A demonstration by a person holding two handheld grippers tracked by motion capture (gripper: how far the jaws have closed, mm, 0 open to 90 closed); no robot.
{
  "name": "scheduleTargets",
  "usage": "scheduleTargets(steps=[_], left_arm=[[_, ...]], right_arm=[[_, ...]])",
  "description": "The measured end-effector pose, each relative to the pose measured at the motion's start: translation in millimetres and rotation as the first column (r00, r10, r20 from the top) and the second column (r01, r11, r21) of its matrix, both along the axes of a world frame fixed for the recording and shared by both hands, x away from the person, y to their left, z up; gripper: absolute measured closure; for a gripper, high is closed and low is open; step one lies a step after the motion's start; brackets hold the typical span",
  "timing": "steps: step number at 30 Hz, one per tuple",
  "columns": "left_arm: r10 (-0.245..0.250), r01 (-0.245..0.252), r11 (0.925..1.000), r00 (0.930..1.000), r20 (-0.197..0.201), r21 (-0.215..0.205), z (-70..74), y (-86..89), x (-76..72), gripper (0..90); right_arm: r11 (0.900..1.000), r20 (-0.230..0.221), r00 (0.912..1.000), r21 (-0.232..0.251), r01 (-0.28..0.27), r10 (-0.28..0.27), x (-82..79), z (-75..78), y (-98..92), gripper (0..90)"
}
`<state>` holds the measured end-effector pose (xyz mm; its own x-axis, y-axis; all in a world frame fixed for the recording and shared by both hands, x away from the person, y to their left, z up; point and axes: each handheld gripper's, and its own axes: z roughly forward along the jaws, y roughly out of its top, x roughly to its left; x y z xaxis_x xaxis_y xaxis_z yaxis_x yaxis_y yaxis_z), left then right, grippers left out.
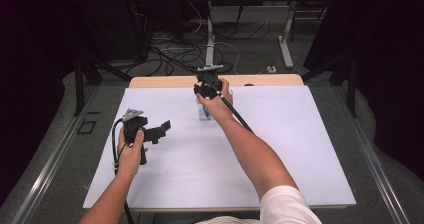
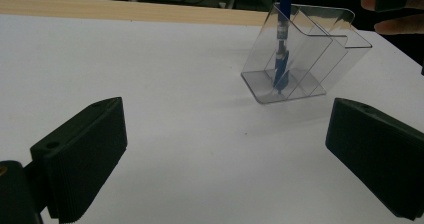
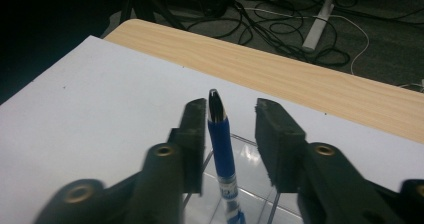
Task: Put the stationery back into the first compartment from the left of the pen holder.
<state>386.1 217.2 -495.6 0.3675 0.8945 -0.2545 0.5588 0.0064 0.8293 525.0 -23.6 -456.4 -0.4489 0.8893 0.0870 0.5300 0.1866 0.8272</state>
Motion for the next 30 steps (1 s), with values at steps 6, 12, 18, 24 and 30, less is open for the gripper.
scheduleTargets(steps=[6,12,18,24,30], left_arm=[[0.008,-0.008,1.0000,1.0000,-0.001,0.001,-0.7,-0.1,0.5,2.8],[0.010,-0.010,0.9999,0.9999,-0.002,0.005,-1.2,0.9,0.2,2.8],[0.008,-0.008,1.0000,1.0000,0.001,0.005,0.0,0.6,-0.1,2.8],[0.006,-0.006,0.9999,1.0000,0.003,0.009,-1.5,1.7,0.1,2.8],[0.006,-0.006,0.9999,1.0000,0.006,0.016,-1.6,2.3,-0.1,2.8]], right_arm=[[0.999,0.007,0.9999,0.033,-0.014,0.013,-4.2,6.6,-5.5,43.4],[1.000,0.022,0.9997,0.013,0.001,-0.002,-7.9,8.5,-11.8,28.3],[1.000,0.053,0.9985,0.008,0.015,-0.015,-11.7,8.2,-22.3,14.9],[0.999,0.065,0.9977,-0.031,0.019,-0.017,-19.7,5.2,-29.4,11.3],[0.999,0.068,0.9977,-0.032,0.004,-0.001,-29.5,2.4,-34.6,3.4]])
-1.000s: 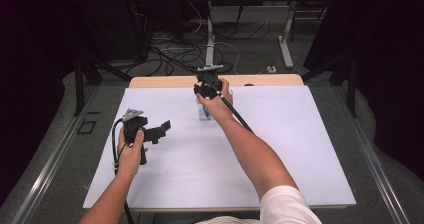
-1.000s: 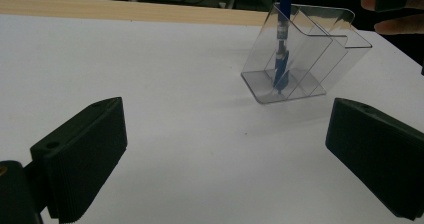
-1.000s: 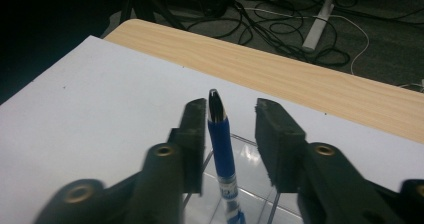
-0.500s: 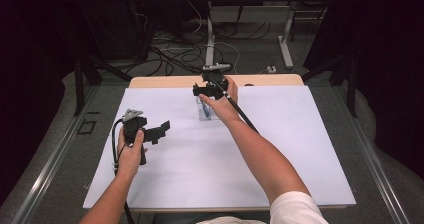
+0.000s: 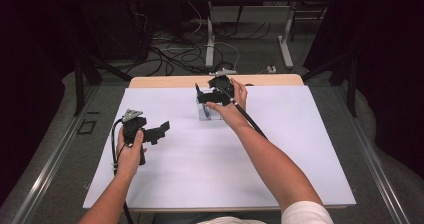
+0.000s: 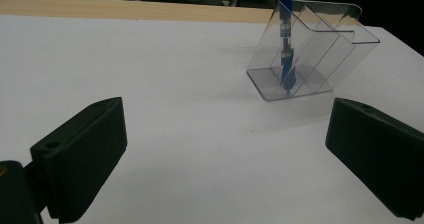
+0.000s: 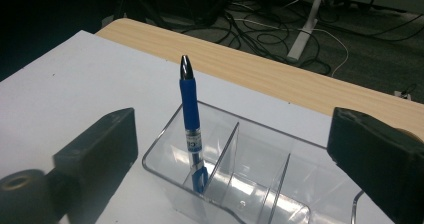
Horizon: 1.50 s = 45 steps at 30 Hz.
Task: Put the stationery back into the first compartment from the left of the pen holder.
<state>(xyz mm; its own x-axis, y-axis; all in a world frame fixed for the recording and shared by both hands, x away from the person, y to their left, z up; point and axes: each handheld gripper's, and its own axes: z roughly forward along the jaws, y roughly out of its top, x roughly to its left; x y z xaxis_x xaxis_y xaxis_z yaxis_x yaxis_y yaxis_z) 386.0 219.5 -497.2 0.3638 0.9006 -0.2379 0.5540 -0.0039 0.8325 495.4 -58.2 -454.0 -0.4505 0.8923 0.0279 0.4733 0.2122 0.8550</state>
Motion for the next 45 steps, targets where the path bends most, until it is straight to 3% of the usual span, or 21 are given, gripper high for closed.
scheduleTargets(steps=[13,29,37,45], left_arm=[[-0.005,0.005,0.9999,1.0000,-0.006,0.015,-2.6,0.0,0.4,2.8],[-0.019,0.019,0.9983,0.9998,0.001,0.055,-3.6,0.1,-0.5,2.8],[-0.029,0.029,0.9974,0.9996,-0.001,0.065,-4.0,-0.2,-0.7,3.0],[-0.029,0.028,0.9971,0.9996,0.003,0.071,-3.9,-0.2,-1.3,3.1]], right_arm=[[0.999,0.007,0.9996,-0.020,-0.028,0.028,-23.8,0.8,-16.4,0.0],[0.997,-0.002,1.0000,-0.076,-0.006,0.006,-51.4,-8.9,-58.5,0.0],[0.999,-0.022,0.9997,-0.041,0.002,-0.003,-69.4,-12.3,-84.7,0.0],[0.999,-0.015,0.9993,-0.028,0.034,-0.035,-87.4,-16.9,-113.2,0.0]])
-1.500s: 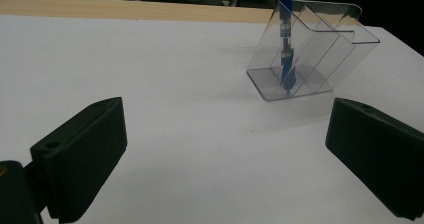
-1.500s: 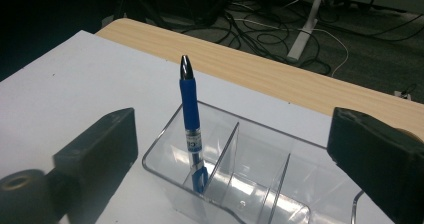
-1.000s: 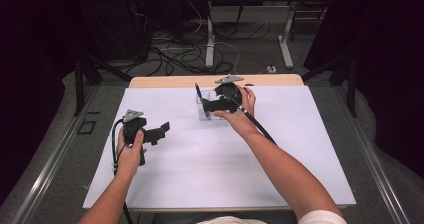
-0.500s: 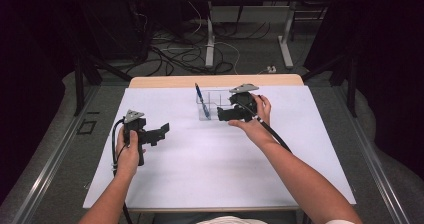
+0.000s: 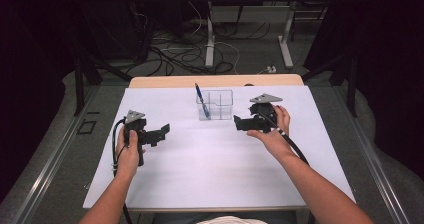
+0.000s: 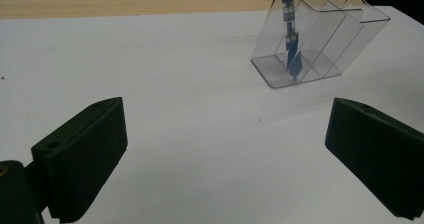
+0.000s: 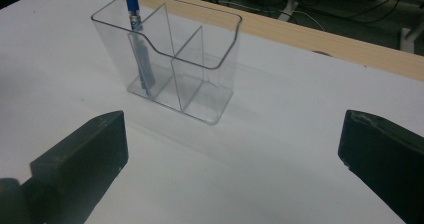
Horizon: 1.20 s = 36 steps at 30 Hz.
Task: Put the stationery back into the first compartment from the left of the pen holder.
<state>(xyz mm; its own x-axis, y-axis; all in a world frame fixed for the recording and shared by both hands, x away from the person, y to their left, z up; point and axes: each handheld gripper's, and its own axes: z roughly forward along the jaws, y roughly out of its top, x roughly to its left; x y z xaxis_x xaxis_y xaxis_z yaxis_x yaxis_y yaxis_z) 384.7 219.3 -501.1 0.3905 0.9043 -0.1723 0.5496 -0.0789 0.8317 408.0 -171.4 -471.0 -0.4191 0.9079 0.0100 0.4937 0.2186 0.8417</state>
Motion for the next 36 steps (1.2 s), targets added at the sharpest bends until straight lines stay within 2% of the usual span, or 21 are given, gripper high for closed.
scheduleTargets(steps=[6,10,18,26,31,33,36], left_arm=[[0.000,0.000,1.0000,1.0000,0.001,0.000,0.4,0.7,-0.4,3.1],[0.002,-0.002,1.0000,1.0000,0.001,0.000,0.1,0.4,-0.5,3.1],[-0.002,0.002,1.0000,1.0000,-0.001,-0.003,-0.4,-0.4,-0.3,3.1],[0.005,-0.005,1.0000,1.0000,-0.002,-0.005,-0.4,-0.1,0.0,3.1],[0.008,-0.008,1.0000,1.0000,0.000,-0.006,0.1,0.0,0.0,3.1],[0.010,-0.010,0.9999,0.9999,-0.001,-0.008,0.0,0.2,0.2,3.1],[0.009,-0.009,0.9999,1.0000,0.001,-0.006,0.0,0.9,0.5,3.1]], right_arm=[[0.999,-0.008,0.9994,0.015,0.033,-0.033,-11.3,-5.9,-24.6,0.0],[0.998,-0.021,0.9978,0.008,0.063,-0.063,-17.9,-12.7,-41.6,0.0],[0.993,-0.052,0.9923,0.023,0.114,-0.112,-23.4,-29.1,-64.9,0.0],[0.990,-0.074,0.9875,0.029,0.141,-0.139,-22.5,-42.2,-75.6,0.0],[0.988,-0.079,0.9863,0.042,0.148,-0.145,-21.9,-44.0,-79.8,0.0],[0.986,-0.085,0.9852,0.061,0.154,-0.149,-21.8,-44.3,-80.0,0.0],[0.987,-0.079,0.9856,0.052,0.154,-0.150,-21.9,-44.7,-81.4,0.0]])
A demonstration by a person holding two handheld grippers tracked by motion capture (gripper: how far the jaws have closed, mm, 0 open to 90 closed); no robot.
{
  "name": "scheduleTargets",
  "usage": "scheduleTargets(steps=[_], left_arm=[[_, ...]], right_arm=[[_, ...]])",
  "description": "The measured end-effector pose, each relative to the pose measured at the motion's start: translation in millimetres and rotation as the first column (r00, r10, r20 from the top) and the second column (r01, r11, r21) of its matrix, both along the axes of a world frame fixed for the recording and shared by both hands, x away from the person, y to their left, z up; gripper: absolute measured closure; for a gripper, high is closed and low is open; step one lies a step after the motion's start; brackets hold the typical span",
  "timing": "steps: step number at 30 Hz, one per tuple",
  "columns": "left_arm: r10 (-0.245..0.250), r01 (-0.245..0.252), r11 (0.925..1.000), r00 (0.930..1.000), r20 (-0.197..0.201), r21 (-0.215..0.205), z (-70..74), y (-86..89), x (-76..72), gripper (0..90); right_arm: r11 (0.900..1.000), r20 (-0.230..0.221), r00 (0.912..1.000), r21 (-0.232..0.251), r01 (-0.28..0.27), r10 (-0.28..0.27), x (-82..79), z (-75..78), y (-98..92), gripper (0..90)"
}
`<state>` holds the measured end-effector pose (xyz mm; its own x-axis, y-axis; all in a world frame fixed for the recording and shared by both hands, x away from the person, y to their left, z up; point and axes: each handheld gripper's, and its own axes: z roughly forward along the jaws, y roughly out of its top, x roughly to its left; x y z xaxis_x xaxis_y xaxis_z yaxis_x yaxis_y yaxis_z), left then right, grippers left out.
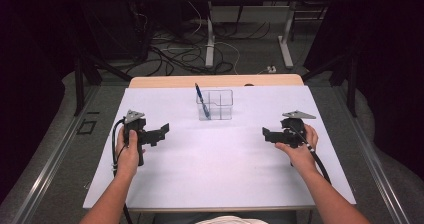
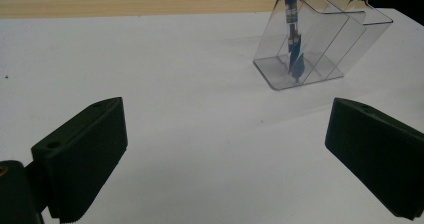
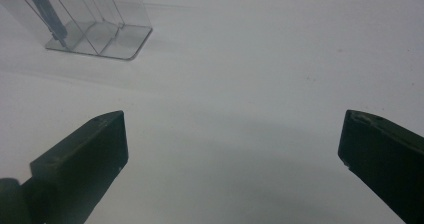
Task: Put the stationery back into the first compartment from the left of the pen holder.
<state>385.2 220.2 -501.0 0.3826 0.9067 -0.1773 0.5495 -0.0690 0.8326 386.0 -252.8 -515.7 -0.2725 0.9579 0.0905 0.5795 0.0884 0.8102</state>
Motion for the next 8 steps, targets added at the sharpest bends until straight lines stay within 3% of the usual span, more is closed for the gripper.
scheduleTargets(steps=[8], left_arm=[[0.005,-0.005,1.0000,1.0000,-0.002,0.002,0.3,0.2,0.5,3.1]], right_arm=[[1.000,-0.009,0.9999,-0.020,0.013,-0.013,0.8,-4.4,-4.5,0.0]])
